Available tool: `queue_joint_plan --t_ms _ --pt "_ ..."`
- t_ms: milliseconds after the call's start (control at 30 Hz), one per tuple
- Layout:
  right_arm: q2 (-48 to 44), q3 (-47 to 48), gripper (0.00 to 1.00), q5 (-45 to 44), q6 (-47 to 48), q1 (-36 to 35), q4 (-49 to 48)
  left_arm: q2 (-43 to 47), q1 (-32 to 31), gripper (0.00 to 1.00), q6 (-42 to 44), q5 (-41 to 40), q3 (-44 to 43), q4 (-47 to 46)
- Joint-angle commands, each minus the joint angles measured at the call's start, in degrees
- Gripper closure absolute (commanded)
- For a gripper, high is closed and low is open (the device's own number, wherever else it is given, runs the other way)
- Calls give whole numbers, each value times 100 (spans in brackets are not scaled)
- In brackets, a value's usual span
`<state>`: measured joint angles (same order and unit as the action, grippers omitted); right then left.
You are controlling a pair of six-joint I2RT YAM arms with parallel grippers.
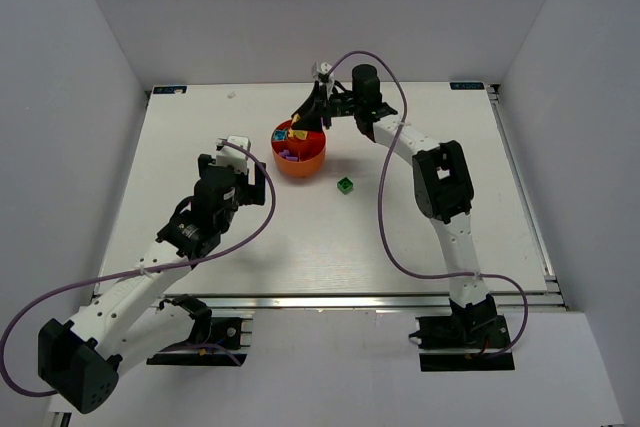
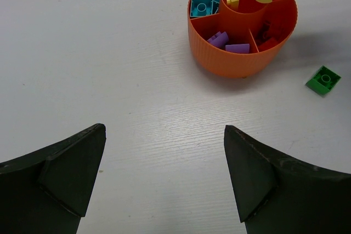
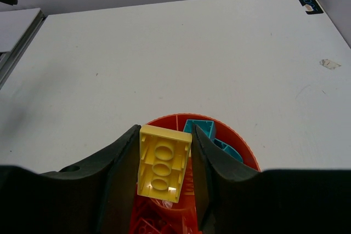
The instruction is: Sort the legos into containers by color
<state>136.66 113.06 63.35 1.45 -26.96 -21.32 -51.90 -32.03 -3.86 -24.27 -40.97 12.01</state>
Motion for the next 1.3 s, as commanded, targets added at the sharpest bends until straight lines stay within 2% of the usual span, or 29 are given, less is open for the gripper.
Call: queue_joint_plan --t_ms 0,433,667,733,767,867,900,967,1267 --pt "62 -117 99 151 -435 85 -812 22 21 2 8 -78 10 -15" --pt "256 6 94 -60 -734 86 -1050 -13 21 2 8 -104 19 -14" --pt "309 6 88 -236 -717 94 -935 -31 21 2 8 -95 28 -15" --pt "309 -11 83 -236 -664 77 -883 -39 21 2 17 -95 19 -6" --pt "309 -38 76 -218 -629 94 -874 -40 21 2 8 -87 28 -14" --pt "265 -82 62 -218 -594 77 -804 -57 21 2 8 -34 19 -23" --pt "256 -82 60 -227 -559 86 -769 -57 21 2 8 -8 19 -32" --pt "203 -99 48 -236 -541 77 -733 -57 21 2 8 71 19 -32" --pt "89 -178 42 -323 -497 86 -628 -40 21 2 -1 274 54 -102"
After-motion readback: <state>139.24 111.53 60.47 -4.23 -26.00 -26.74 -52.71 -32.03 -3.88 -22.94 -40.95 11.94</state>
